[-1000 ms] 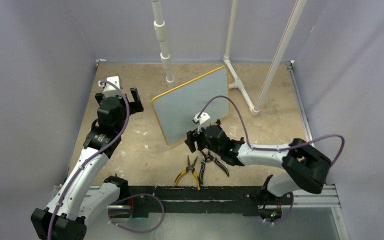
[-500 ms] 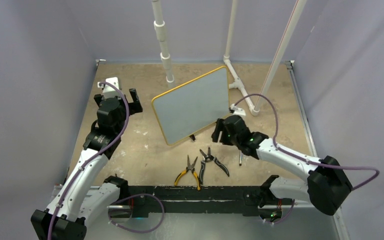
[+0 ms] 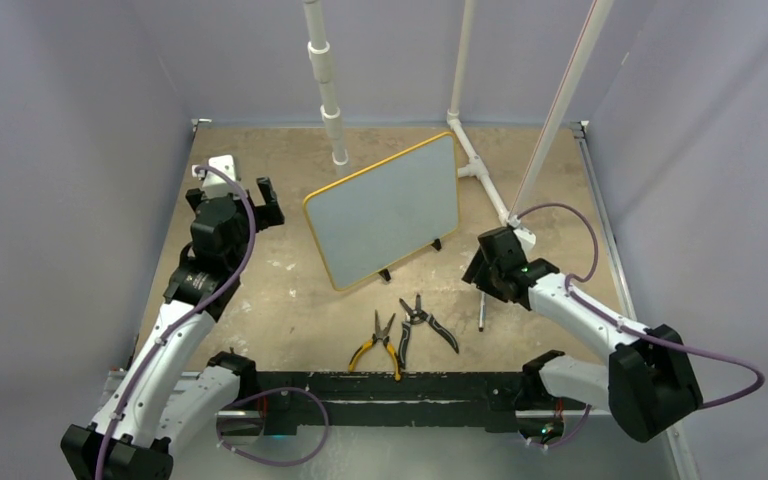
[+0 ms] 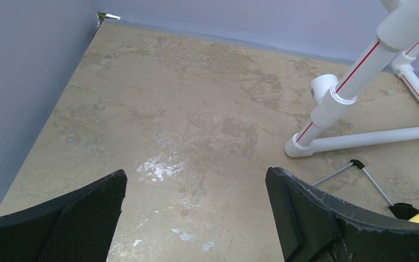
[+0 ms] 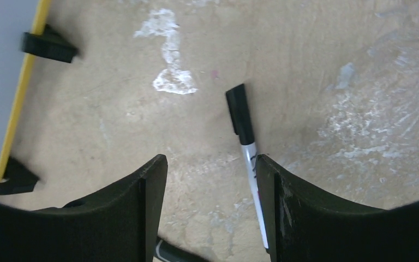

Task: Write a sentence on the whiteboard
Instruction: Open the whiteboard marker at the center of the board.

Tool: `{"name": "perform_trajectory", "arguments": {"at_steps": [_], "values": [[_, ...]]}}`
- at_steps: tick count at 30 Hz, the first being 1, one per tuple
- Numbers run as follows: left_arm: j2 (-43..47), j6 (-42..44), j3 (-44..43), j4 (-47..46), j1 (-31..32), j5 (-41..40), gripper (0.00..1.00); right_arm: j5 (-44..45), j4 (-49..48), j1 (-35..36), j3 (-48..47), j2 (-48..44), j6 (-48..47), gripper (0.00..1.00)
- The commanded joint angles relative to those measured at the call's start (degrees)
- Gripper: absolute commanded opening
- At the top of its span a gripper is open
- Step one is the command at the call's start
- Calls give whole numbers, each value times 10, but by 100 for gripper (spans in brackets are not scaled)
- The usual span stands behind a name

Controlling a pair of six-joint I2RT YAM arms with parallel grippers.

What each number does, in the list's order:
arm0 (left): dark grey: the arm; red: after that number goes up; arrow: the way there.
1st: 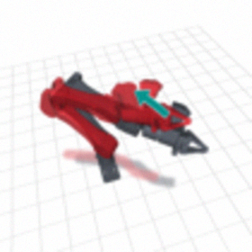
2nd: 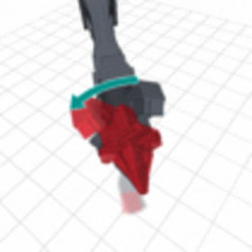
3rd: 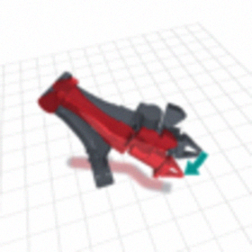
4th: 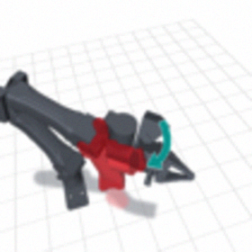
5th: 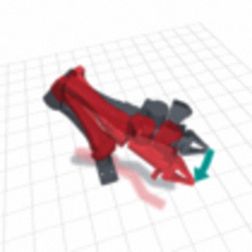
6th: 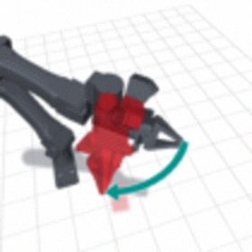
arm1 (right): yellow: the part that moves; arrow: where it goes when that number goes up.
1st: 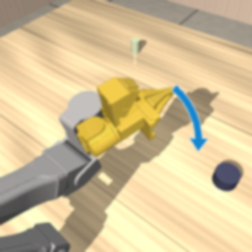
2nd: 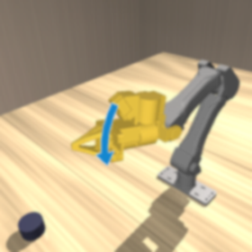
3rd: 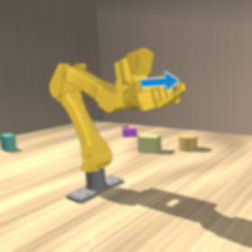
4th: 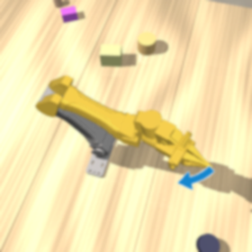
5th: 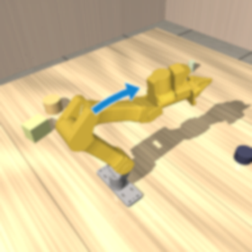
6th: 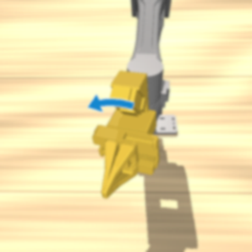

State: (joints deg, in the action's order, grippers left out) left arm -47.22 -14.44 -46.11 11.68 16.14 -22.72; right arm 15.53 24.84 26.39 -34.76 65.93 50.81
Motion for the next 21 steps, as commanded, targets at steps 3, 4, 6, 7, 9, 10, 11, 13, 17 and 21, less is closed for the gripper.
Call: {"name": "perform_trajectory", "arguments": {"at_steps": [3, 4, 6, 7, 9, 10, 11, 13, 17, 21], "values": [[9, -9, 2, -12, -3, 7, 98, 14, 5, -16, 19, 27, 21, 61], [9, -8, 2, -12, -3, 8, 98, 15, 1, -17, 20, 34, 19, 61], [10, -8, 2, -12, -3, 9, 98, 17, -5, -17, 19, 50, 8, 58], [10, -8, 2, -12, -3, 9, 98, 14, -7, -17, 17, 60, 5, 57], [11, -7, 2, -12, -3, 8, 98, 2, -14, -17, 14, 77, -5, 54], [11, -6, 2, -12, -4, 7, 98, -2, -17, -17, 12, 86, -9, 51], [10, -6, 2, -12, -3, 5, 98, -6, -21, -17, 11, 92, -13, 48], [10, -5, 2, -12, -3, 4, 98, -7, -36, -17, 9, 102, -22, 42], [8, -1, 1, -13, -4, 6, 98, -34, -65, -17, 7, 119, -52, 18], [4, 4, 2, -14, -4, 11, 98, -61, -89, -17, 6, 132, -79, 0]]}}
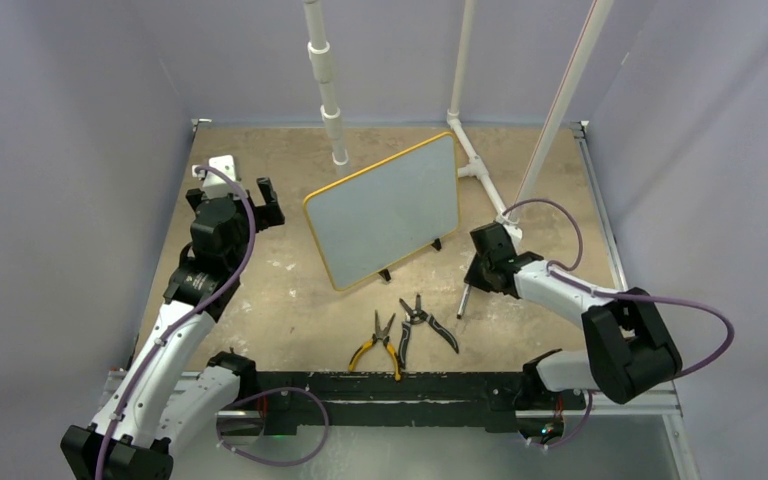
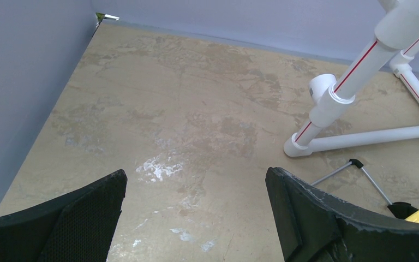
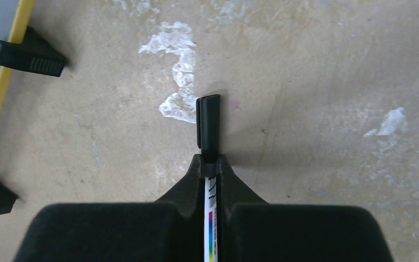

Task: Write a sentence on the whiteboard
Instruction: Open the whiteboard marker at the center of the board.

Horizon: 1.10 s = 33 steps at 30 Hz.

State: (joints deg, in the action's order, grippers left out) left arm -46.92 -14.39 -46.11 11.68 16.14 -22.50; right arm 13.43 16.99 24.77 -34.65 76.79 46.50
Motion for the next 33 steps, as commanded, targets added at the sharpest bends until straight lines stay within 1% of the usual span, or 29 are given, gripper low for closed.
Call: {"name": "perform_trajectory", "arguments": {"at_steps": [1, 5, 8, 12, 14, 16, 17, 20, 22, 24, 26, 30, 33], "values": [[0, 4, 3, -15, -4, 9, 98, -43, -14, 0, 2, 25, -41, 0], [-3, 16, 3, -20, -4, 22, 98, -59, -34, 0, -4, 11, -68, 0], [6, 36, 5, -38, -4, 54, 97, -72, -56, 1, -7, -33, -94, 0], [25, 67, -6, -73, -3, 97, 93, -109, -104, 2, -6, -122, -135, 0], [20, 68, -43, -69, -1, 136, 93, -144, -141, 5, -3, -169, -158, 0], [-1, 67, -93, -60, 4, 203, 92, -180, -191, 12, -3, -214, -176, 0], [-18, 64, -124, -51, 6, 249, 92, -195, -214, 15, -3, -233, -185, 0], [-83, 21, -220, -3, 17, 350, 86, -232, -268, 29, -17, -268, -207, 0], [-112, -16, -253, -5, 35, 398, 84, -243, -297, 46, -36, -272, -219, 0], [-125, -65, -254, -48, 54, 442, 84, -241, -319, 71, -61, -263, -236, 0], [-133, -110, -241, -96, 75, 469, 84, -234, -333, 93, -87, -248, -255, 0], [-154, -141, -237, -108, 138, 473, 84, -244, -362, 110, -119, -224, -269, 0], [-170, -170, -221, -146, 170, 488, 84, -258, -383, 112, -129, -216, -277, 0]]}}
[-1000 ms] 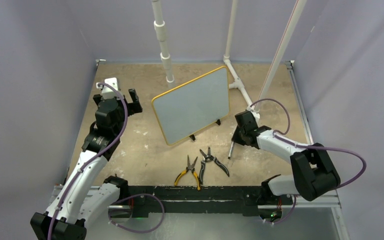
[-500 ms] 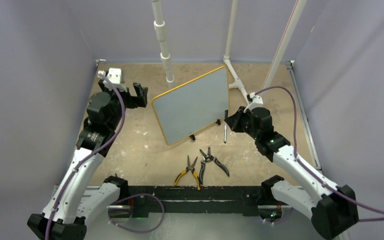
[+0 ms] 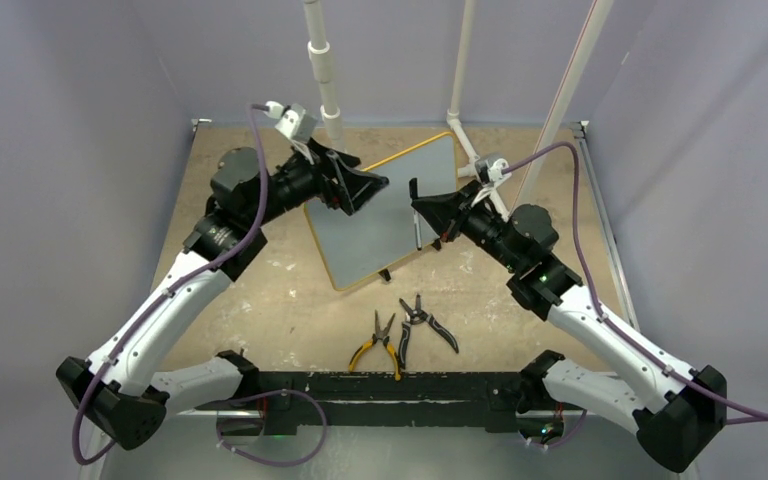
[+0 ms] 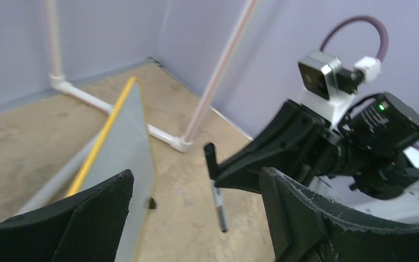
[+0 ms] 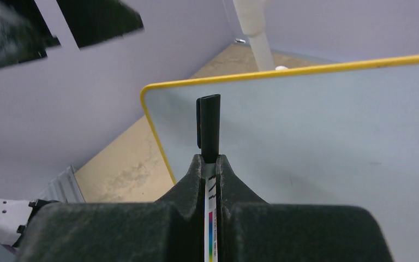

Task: Write a sentence on the whiteboard
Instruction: Open the whiteboard marker at the center of the board.

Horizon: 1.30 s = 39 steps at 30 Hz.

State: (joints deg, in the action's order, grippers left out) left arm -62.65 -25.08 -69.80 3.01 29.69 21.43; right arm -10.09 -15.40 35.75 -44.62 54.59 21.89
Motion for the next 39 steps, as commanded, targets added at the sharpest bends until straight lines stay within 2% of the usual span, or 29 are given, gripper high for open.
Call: {"name": "perform_trajectory", "arguments": {"at_steps": [1, 13, 16, 21, 23, 30, 35, 37, 39], "values": [[-14, -74, 24, -70, 41, 52, 84, -26, -63, 2, -32, 9, -33, 0], [-42, -126, 57, -123, 59, 30, 84, -63, -70, 7, -39, 16, -58, 0], [-57, -123, 54, -126, 74, 27, 83, -73, -70, 9, -40, 20, -81, 0], [-74, -115, 53, -118, 89, 4, 78, -85, -68, 11, -45, 24, -69, 0], [-76, -115, 54, -119, 91, -6, 72, -88, -64, 12, -47, 25, -74, 0], [-79, -132, 65, -140, 93, -28, 45, -88, -53, 13, -46, 21, -81, 0], [-85, -146, 70, -156, 94, -27, 36, -93, -48, 14, -46, 20, -85, 0], [-89, -150, 71, -161, 95, -26, 28, -90, -45, 14, -46, 22, -88, 0], [-92, -159, 74, -168, 95, -26, 16, -88, -47, 14, -45, 21, -88, 0]]}}
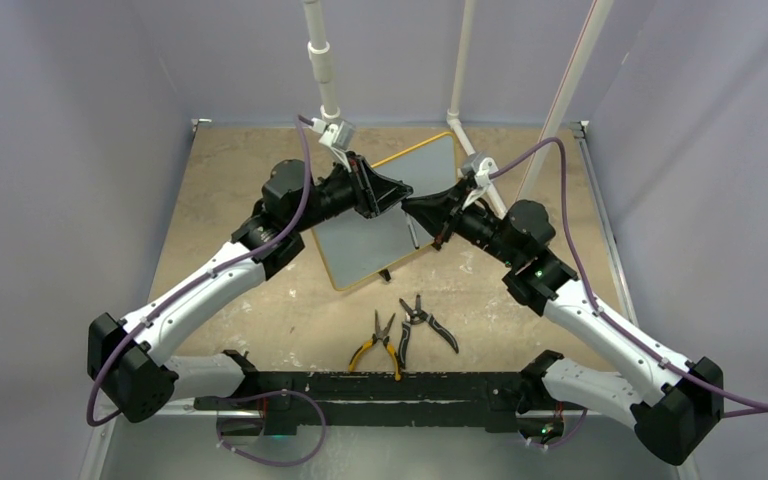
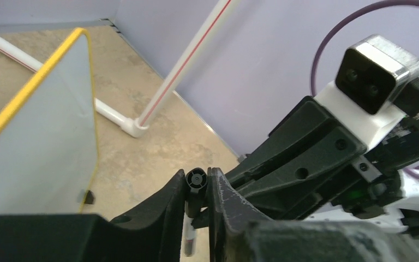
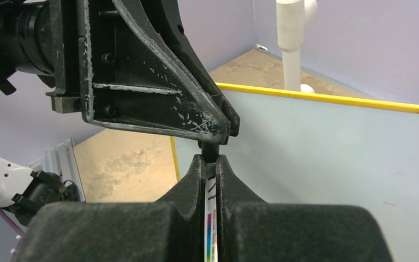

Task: Write a sentence on the whiteboard
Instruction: Open the whiteboard marker at the center of the board.

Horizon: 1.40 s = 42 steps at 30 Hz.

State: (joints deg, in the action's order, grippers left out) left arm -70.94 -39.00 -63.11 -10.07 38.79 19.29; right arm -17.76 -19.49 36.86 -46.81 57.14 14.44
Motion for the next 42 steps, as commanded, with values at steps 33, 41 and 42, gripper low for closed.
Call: {"name": "perform_trajectory", "arguments": {"at_steps": [33, 41, 42], "values": [[73, -241, 205, -550, -3, -146, 0, 7, -411, 2, 125, -29, 346, 92], [74, -237, 217, -556, -3, -152, 0, -26, -449, 2, 109, 9, 361, 73], [77, -233, 217, -551, -3, -154, 0, -26, -449, 2, 108, 11, 363, 70]]}}
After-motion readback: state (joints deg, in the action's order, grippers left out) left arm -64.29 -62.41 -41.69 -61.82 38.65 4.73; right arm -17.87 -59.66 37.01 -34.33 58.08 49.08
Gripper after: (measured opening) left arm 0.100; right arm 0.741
